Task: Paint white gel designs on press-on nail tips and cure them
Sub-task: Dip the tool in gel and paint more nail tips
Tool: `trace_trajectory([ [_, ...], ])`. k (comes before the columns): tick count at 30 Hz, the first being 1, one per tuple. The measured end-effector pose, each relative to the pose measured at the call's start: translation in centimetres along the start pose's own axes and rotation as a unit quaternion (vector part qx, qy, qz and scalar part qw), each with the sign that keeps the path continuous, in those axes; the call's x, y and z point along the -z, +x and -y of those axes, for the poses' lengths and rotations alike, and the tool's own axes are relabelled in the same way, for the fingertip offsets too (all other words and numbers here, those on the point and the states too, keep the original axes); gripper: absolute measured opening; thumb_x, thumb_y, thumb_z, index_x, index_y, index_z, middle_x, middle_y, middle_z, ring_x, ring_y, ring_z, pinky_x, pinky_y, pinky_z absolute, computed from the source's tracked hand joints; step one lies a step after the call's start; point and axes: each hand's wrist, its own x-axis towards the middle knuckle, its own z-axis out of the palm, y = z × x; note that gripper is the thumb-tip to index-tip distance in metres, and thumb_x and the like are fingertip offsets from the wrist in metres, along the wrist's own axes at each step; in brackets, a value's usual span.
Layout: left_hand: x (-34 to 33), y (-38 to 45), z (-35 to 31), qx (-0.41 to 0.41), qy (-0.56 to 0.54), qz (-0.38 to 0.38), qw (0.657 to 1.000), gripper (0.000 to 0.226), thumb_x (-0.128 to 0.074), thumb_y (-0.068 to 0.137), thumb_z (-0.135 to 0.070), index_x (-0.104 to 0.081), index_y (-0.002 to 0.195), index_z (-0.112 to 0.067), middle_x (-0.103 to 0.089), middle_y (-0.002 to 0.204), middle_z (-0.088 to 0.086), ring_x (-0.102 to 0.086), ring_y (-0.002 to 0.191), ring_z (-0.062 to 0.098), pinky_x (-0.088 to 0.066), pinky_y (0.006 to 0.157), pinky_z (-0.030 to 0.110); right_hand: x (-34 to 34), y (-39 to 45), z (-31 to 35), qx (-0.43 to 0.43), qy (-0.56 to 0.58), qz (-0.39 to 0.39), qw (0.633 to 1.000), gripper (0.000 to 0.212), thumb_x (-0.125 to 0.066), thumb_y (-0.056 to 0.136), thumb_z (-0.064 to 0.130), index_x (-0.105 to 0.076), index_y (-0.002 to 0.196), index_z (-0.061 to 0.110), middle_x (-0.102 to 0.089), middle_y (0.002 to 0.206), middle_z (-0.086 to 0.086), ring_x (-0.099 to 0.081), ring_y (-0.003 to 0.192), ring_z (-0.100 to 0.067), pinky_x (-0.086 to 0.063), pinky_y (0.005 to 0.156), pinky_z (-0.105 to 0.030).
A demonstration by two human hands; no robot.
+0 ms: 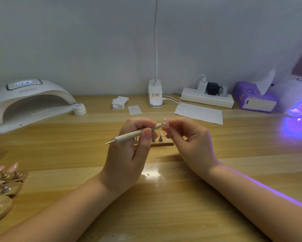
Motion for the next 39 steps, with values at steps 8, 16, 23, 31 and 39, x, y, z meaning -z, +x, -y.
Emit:
trace_trajectory([
  [8, 0.0, 0.0, 0.0, 0.001, 0.009, -0.001, 1.000, 0.014, -0.041, 0.096, -0.021, -0.052, 0.105, -0.020, -0.065, 0.085, 0.002, -0.065, 0.081, 0.009, -0.052, 0.072, 0.020, 0.0, 0.0, -0.1, 0.010, -0.008, 0.002, 1.000, 0.012, -0.064, 0.090, 0.015, -0.069, 0.100, 0.011, -0.069, 0.080, 0.001, -0.066, 0.073, -0.014, -0.055, 0.065, -0.035],
  [16, 0.0, 0.0, -0.1, -0.001, 0.014, -0.004, 1.000, 0.016, -0.043, 0.095, -0.020, -0.054, 0.104, -0.012, -0.065, 0.084, 0.002, -0.066, 0.081, 0.008, -0.052, 0.072, 0.021, 0.0, 0.0, 0.1, 0.006, -0.010, 0.005, 1.000, 0.013, -0.064, 0.090, 0.016, -0.069, 0.100, 0.010, -0.069, 0.081, 0.002, -0.066, 0.074, -0.014, -0.055, 0.066, -0.034],
  [23, 0.1, 0.7, -0.8, -0.027, -0.006, -0.054, 0.998, 0.013, -0.041, 0.097, -0.018, -0.050, 0.105, -0.023, -0.065, 0.086, -0.002, -0.066, 0.082, 0.008, -0.049, 0.072, 0.018, 0.0, 0.0, 0.4, -0.022, 0.009, -0.002, 1.000, 0.015, -0.063, 0.090, 0.019, -0.069, 0.100, 0.011, -0.070, 0.083, 0.001, -0.067, 0.075, -0.015, -0.057, 0.069, -0.036],
  [31, 0.3, 0.6, 0.1, -0.009, 0.015, -0.062, 0.998, 0.015, -0.040, 0.097, -0.021, -0.046, 0.109, -0.026, -0.063, 0.092, 0.004, -0.063, 0.088, 0.005, -0.046, 0.077, 0.013, 0.0, 0.2, 0.3, -0.075, 0.055, -0.007, 0.996, 0.010, -0.063, 0.091, 0.018, -0.068, 0.099, 0.020, -0.073, 0.087, 0.002, -0.071, 0.078, -0.016, -0.059, 0.072, -0.032],
  [39, 0.4, 0.3, 0.7, 0.002, 0.035, -0.052, 0.998, 0.019, -0.041, 0.096, -0.020, -0.048, 0.110, -0.011, -0.062, 0.094, 0.002, -0.062, 0.089, 0.002, -0.045, 0.074, 0.011, 0.1, 0.3, 0.5, -0.110, 0.074, -0.007, 0.991, 0.010, -0.061, 0.090, 0.022, -0.065, 0.100, 0.021, -0.074, 0.091, 0.001, -0.071, 0.079, -0.012, -0.057, 0.071, -0.024],
])
